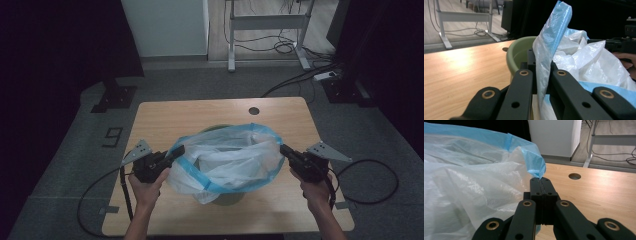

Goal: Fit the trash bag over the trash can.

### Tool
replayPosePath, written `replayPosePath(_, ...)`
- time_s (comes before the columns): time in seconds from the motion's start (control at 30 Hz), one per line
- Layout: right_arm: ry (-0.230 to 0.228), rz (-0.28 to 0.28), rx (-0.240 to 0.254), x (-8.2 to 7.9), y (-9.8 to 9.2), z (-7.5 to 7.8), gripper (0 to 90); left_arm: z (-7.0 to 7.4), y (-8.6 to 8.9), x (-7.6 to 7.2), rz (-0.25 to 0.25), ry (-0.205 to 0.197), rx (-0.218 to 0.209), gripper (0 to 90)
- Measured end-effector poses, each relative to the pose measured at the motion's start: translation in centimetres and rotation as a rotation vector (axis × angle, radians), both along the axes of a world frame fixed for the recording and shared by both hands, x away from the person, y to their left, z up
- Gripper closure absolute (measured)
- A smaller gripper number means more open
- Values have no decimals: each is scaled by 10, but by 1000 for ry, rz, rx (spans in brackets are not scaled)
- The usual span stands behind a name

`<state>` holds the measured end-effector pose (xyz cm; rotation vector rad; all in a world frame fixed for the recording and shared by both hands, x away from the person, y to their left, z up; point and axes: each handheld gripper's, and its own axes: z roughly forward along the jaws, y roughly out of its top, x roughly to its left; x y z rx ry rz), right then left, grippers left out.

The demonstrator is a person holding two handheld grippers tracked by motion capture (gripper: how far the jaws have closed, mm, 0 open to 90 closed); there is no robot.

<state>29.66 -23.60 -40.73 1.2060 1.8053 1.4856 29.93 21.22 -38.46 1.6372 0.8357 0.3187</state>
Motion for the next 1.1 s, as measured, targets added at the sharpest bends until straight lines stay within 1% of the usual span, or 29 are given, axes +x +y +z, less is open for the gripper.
replayPosePath(0.17, 1, -15, 2, 10, 2, -5, 886, -5, 5, 7, 12, 28, -5, 888)
replayPosePath(0.27, -5, -22, 5, 15, 4, -3, 886, -5, 9, 12, 23, 37, -13, 886)
replayPosePath(0.4, -16, -28, -9, 22, 8, 1, 886, -8, 15, 19, 32, 48, -19, 883)
replayPosePath(0.5, -10, -30, -16, 30, 12, 2, 886, -11, 18, 25, 36, 59, -27, 882)
replayPosePath(0.6, 3, -28, -25, 38, 16, 1, 886, -14, 18, 30, 41, 70, -21, 881)
replayPosePath(0.67, 14, -26, -33, 43, 19, 0, 886, -17, 18, 34, 46, 86, -21, 880)
replayPosePath(0.77, 42, -20, -38, 51, 23, -4, 886, -22, 17, 40, 56, 108, -21, 879)
replayPosePath(0.83, 71, -14, -37, 56, 25, -8, 886, -28, 16, 44, 61, 134, -10, 878)
replayPosePath(0.9, 107, -7, -34, 61, 27, -15, 886, -35, 16, 47, 63, 165, -10, 876)
replayPosePath(1.0, 156, 1, -35, 64, 28, -27, 886, -44, 16, 48, 59, 199, -14, 876)
replayPosePath(1.1, 216, 33, -32, 66, 30, -38, 886, -52, 17, 50, 49, 229, -23, 874)
